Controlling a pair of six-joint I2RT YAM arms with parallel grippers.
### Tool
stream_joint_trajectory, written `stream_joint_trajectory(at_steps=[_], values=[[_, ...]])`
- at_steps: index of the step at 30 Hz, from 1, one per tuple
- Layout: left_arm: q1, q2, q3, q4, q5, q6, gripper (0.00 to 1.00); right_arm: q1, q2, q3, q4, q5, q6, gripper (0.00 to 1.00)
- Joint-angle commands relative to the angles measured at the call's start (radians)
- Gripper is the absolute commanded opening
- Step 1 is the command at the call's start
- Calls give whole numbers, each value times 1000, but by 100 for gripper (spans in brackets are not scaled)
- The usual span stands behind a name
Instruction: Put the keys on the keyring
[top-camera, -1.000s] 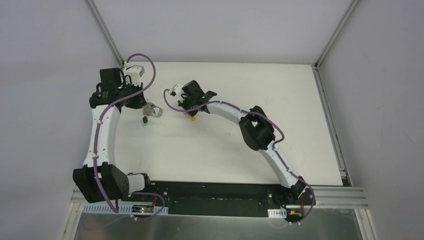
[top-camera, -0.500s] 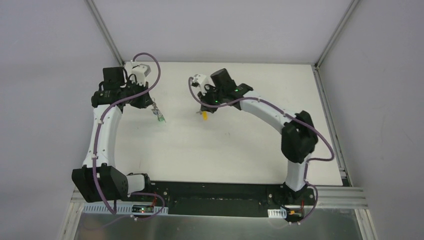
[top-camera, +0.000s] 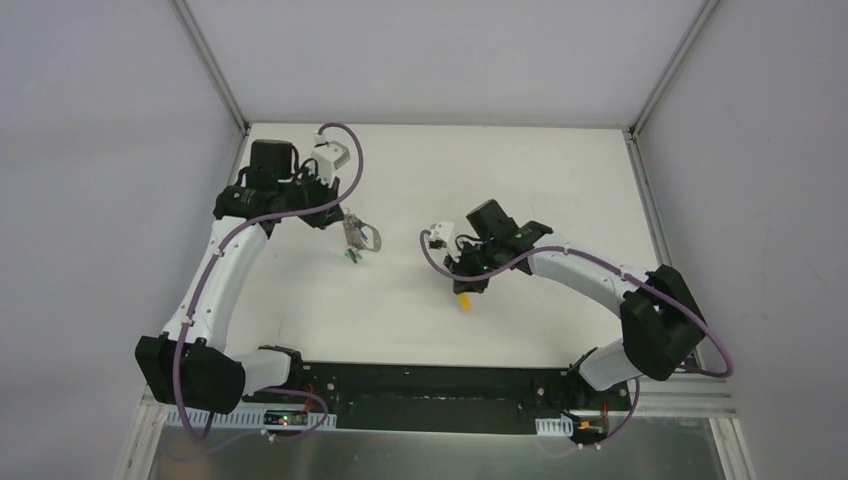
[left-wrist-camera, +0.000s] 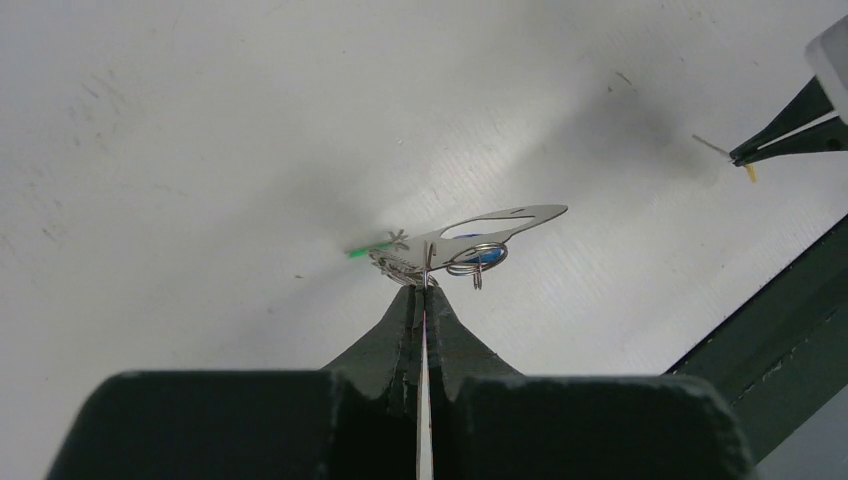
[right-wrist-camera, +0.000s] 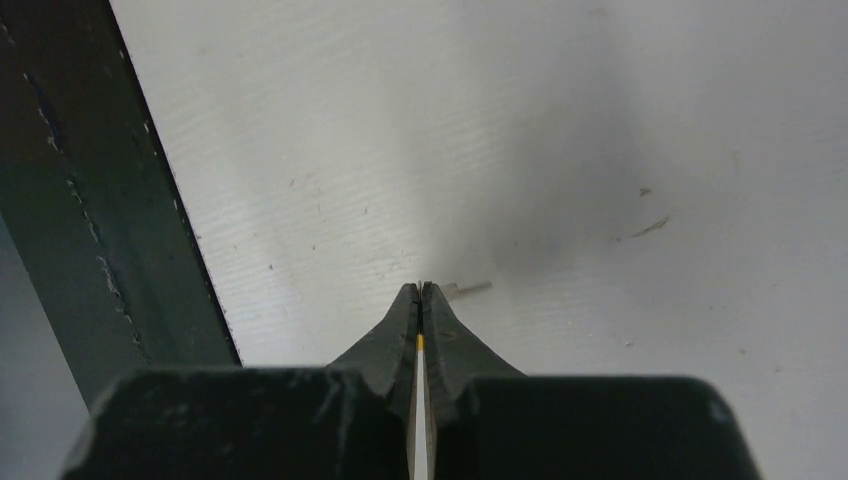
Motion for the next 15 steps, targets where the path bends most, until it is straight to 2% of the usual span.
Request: stream_joint_trajectory(at_steps=[1, 9, 15], values=[[-25, -32, -13, 53, 0, -22, 0, -1, -46, -56, -15, 11, -33, 1], [-42, -48, -40, 52, -13, 4, 0, -5, 11, -125, 15, 116, -41, 8], [-47, -56, -47, 58, -10, 8, 0, -26, 45, -128, 17, 127, -49, 15]])
